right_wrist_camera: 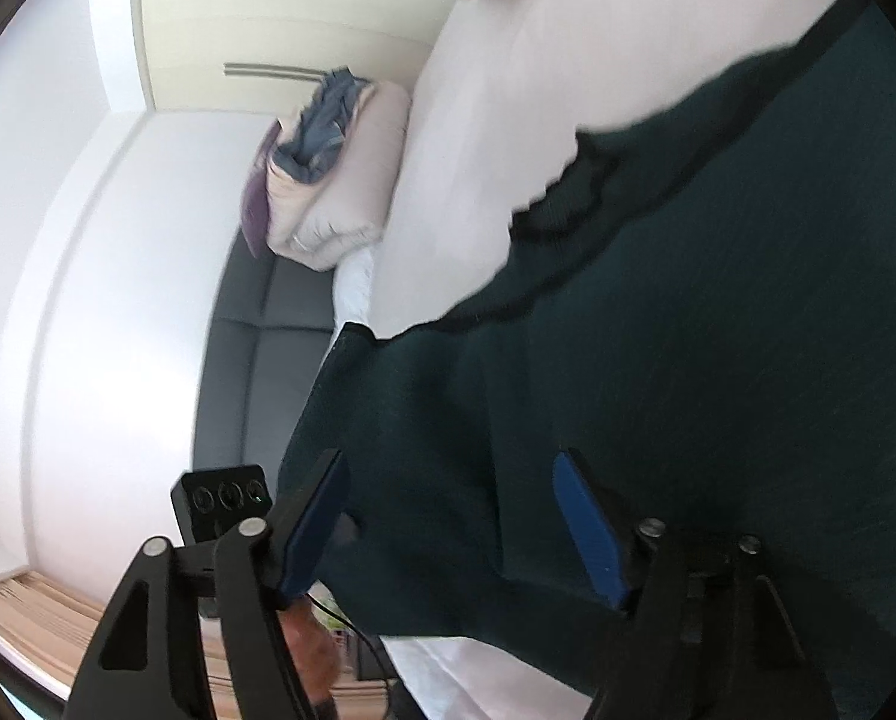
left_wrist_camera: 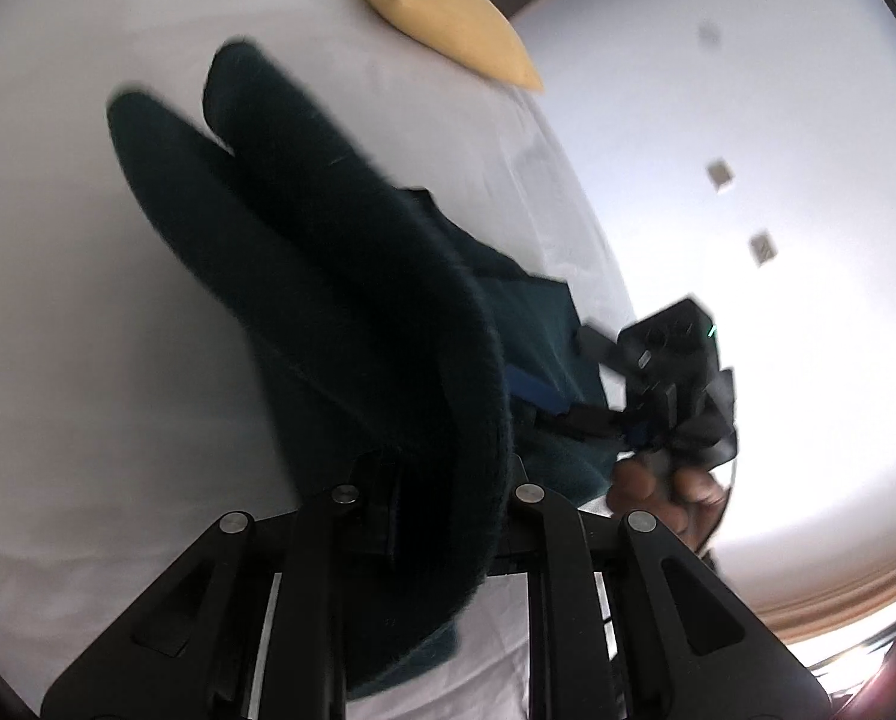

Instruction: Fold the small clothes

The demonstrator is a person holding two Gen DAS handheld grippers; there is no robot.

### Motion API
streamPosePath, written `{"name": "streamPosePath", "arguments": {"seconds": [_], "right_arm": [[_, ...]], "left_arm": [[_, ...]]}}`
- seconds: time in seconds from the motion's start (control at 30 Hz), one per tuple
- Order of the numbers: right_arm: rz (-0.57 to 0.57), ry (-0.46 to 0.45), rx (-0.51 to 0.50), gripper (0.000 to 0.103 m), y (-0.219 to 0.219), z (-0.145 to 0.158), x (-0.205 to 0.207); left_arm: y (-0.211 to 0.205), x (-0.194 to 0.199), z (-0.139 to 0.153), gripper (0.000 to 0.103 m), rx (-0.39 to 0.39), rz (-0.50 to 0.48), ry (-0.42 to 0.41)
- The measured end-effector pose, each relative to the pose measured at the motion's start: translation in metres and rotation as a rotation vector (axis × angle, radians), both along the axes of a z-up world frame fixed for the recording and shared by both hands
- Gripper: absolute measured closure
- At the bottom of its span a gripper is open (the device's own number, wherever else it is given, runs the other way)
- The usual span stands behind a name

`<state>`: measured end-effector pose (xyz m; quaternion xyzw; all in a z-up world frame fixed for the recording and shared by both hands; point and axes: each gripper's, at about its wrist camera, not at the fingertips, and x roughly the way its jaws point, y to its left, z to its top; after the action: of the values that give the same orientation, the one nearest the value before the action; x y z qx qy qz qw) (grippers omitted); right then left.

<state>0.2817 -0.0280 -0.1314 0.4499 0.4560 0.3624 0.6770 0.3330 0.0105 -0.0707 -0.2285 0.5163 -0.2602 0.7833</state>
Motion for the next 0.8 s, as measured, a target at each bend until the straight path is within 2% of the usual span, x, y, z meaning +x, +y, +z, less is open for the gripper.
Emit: {"name": "streamPosePath", "arguments": {"seconds": [0.07, 0.2, 0.27, 0.43, 0.5, 0.6, 0.7, 0.8], "right_arm": [[-0.017, 0.003, 0.032, 0.020, -0.012, 0.002, 0.003], [-0.012, 0.003, 0.052, 0.020, -0.021, 0.002, 0.009], [0.000, 0.006, 0.045, 0.019, -0.018, 0.003, 0.015], [0.029, -0.017, -0.047, 0.019, -0.006, 0.014, 0.034], [0.025, -0.035, -0.131, 0.019, -0.001, 0.021, 0.040], [0.046, -0.054, -0.305, 0.037, 0.010, 0.029, 0.045], [0.050, -0.064, -0.389, 0.049, 0.008, 0.032, 0.044], [0.019, -0.068, -0.440, 0.068, -0.002, 0.035, 0.040]], "left_arm": [[-0.029, 0.001, -0.004, 0.087, 0.053, -0.030, -0.008], [-0.083, -0.002, -0.023, 0.087, 0.161, -0.072, -0.016], [-0.102, -0.004, -0.034, 0.087, 0.189, -0.085, -0.002], [-0.132, -0.010, -0.044, 0.087, 0.300, -0.085, -0.021], [-0.141, -0.013, -0.041, 0.087, 0.343, -0.078, -0.038], [-0.153, -0.019, -0.038, 0.087, 0.392, -0.061, -0.051], [-0.166, -0.027, -0.033, 0.084, 0.434, -0.055, -0.081], [-0.171, -0.037, -0.032, 0.082, 0.448, -0.051, -0.100]]}}
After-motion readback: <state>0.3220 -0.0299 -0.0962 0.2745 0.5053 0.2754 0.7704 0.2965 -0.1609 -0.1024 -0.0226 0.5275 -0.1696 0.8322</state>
